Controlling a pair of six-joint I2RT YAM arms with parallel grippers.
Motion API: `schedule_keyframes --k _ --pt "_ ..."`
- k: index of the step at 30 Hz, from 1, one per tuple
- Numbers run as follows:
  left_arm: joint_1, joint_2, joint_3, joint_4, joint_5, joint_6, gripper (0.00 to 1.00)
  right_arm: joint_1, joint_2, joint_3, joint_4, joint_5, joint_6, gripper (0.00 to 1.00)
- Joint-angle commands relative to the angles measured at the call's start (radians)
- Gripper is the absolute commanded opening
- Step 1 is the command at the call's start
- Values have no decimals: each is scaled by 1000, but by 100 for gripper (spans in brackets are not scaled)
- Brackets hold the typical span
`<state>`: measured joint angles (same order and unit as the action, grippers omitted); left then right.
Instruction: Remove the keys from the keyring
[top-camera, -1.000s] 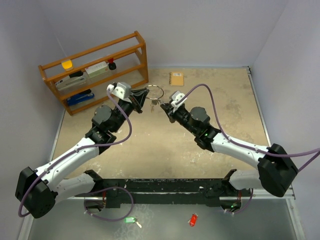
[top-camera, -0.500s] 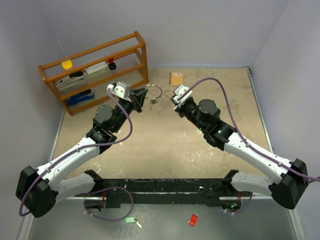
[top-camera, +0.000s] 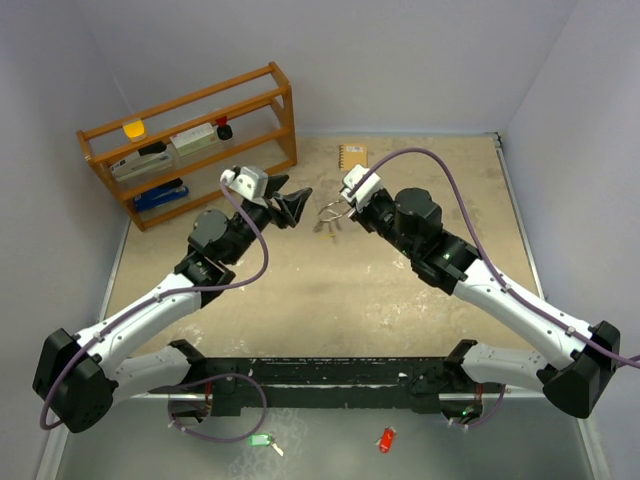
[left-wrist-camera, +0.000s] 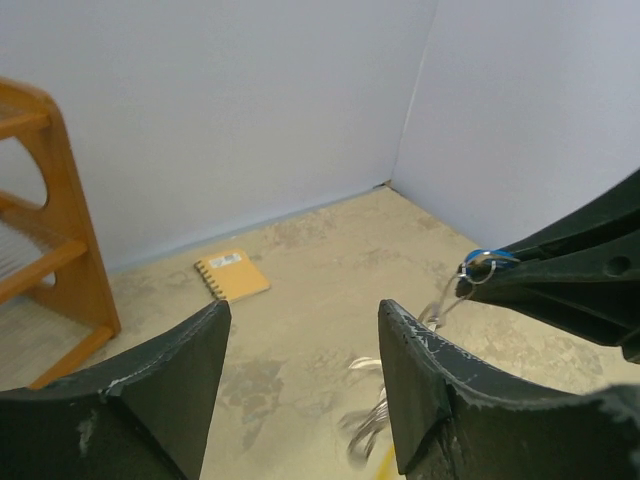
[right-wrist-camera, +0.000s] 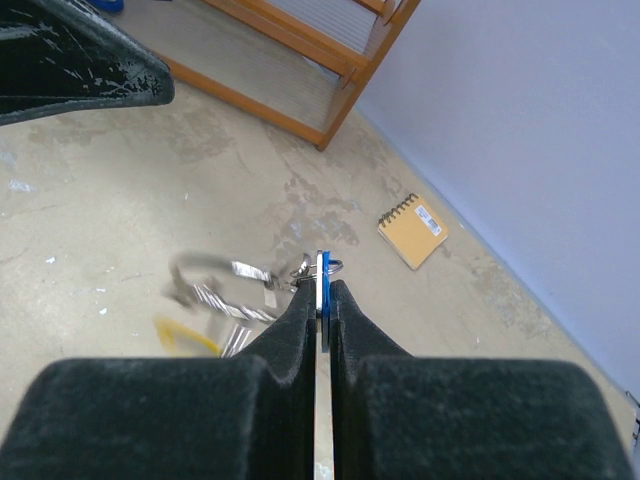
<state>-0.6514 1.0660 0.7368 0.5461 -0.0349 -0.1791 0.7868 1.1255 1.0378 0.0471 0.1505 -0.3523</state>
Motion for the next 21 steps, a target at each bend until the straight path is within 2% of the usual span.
schedule_keyframes --k 1,6,13,17,21 --pt "-4 6 -31 155 144 61 57 9 -15 56 40 6 -27 0" --pt "-5 52 -65 291 271 75 58 12 -18 62 34 5 -44 0" --pt "-5 127 -98 421 375 53 64 14 -9 88 13 26 -70 0" --pt "-5 166 -151 637 384 -4 67 16 -9 88 17 17 -61 0" --pt "-6 194 -134 654 361 -2 70 17 -11 82 20 14 -56 0"
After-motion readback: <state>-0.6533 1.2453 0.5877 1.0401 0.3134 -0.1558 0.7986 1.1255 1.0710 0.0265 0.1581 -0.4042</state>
